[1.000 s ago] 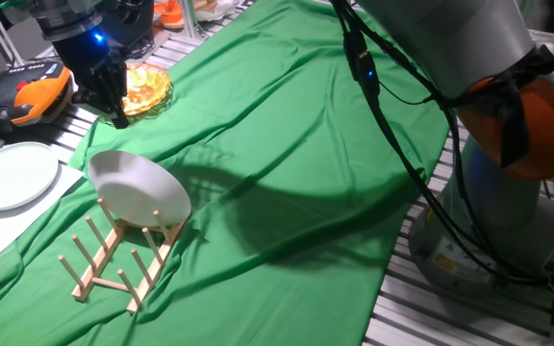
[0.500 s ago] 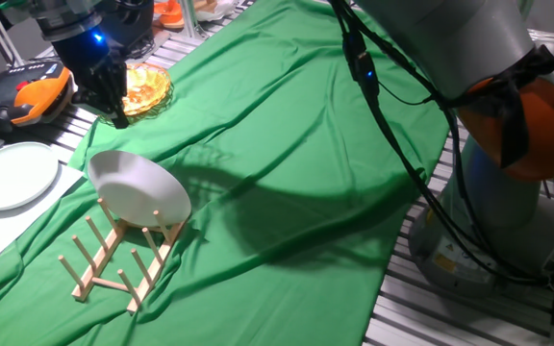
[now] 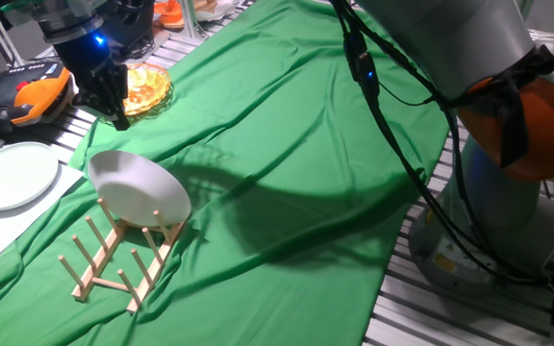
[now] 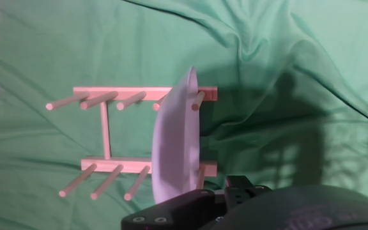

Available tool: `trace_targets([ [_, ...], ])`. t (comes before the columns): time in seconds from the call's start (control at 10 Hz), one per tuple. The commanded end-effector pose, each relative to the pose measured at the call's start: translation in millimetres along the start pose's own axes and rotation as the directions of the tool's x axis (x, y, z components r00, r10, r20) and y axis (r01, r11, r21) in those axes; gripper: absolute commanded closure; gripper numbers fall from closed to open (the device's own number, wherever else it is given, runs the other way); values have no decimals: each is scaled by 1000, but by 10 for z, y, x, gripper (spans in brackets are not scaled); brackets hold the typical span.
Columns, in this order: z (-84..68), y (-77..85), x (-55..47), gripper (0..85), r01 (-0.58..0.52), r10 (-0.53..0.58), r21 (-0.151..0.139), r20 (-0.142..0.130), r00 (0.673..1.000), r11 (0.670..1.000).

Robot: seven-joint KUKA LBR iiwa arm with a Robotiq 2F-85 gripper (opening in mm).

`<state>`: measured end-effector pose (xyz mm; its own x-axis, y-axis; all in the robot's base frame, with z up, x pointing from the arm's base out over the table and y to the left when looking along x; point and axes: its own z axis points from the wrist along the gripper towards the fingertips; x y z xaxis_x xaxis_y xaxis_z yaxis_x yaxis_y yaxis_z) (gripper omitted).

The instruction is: Put the dish on the dish rack

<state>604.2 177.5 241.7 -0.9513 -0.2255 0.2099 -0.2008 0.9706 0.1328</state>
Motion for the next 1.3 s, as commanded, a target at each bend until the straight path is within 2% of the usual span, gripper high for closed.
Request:
trace_targets([
  [0.0, -13, 2, 7, 850, 0, 0, 0, 0, 1000, 1000],
  [0.3, -117, -19, 81, 850, 4, -4, 17, 2, 1000, 1000],
  [0.8, -81, -121, 155, 850, 18, -19, 25, 21, 1000, 1000],
  [1.0, -39, -168, 204, 850, 29, -31, 34, 40, 999, 999],
  [1.2, 13, -211, 241, 850, 37, -38, 28, 45, 998, 999],
])
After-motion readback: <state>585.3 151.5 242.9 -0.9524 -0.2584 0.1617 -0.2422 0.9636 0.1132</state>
